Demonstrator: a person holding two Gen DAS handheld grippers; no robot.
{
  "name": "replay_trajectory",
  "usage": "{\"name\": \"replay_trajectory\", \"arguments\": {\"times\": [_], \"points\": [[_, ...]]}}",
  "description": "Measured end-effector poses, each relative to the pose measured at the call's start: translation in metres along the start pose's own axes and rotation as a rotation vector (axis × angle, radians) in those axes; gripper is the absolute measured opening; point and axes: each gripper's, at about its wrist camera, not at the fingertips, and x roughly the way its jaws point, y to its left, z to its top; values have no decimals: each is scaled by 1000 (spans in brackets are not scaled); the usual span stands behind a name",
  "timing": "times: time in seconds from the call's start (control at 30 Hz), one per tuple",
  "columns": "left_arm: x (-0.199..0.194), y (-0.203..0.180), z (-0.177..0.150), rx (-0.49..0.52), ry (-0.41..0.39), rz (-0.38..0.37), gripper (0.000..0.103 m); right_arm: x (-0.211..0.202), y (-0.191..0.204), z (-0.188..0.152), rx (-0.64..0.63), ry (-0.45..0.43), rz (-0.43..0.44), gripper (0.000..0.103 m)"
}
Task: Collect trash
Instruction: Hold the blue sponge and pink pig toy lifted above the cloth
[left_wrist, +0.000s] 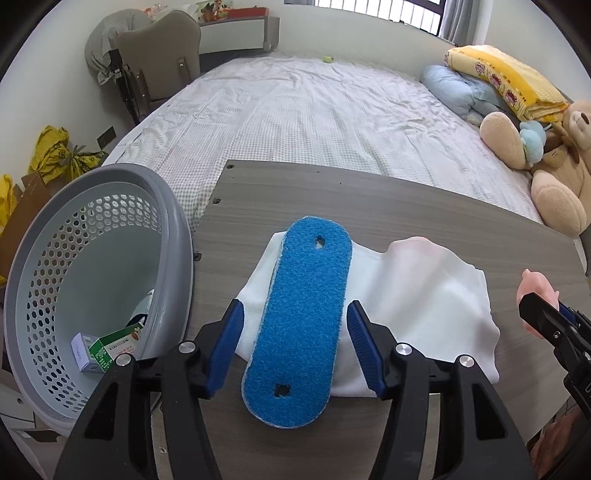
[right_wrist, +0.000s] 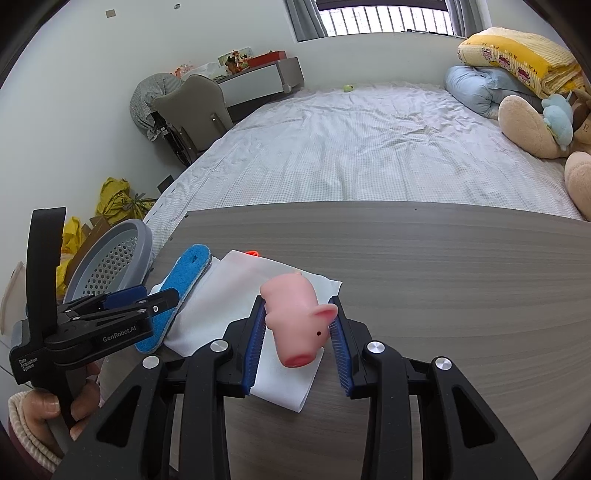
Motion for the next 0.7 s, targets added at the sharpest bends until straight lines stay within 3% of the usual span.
{"name": "replay_trajectory", "arguments": {"times": [0.37, 0.7], "points": [[12, 4, 0, -9, 36, -33, 57, 10, -5, -3, 18, 18, 5, 33], [18, -8, 4, 50, 28, 1, 57, 14, -10, -8, 36, 29, 7, 33]]}}
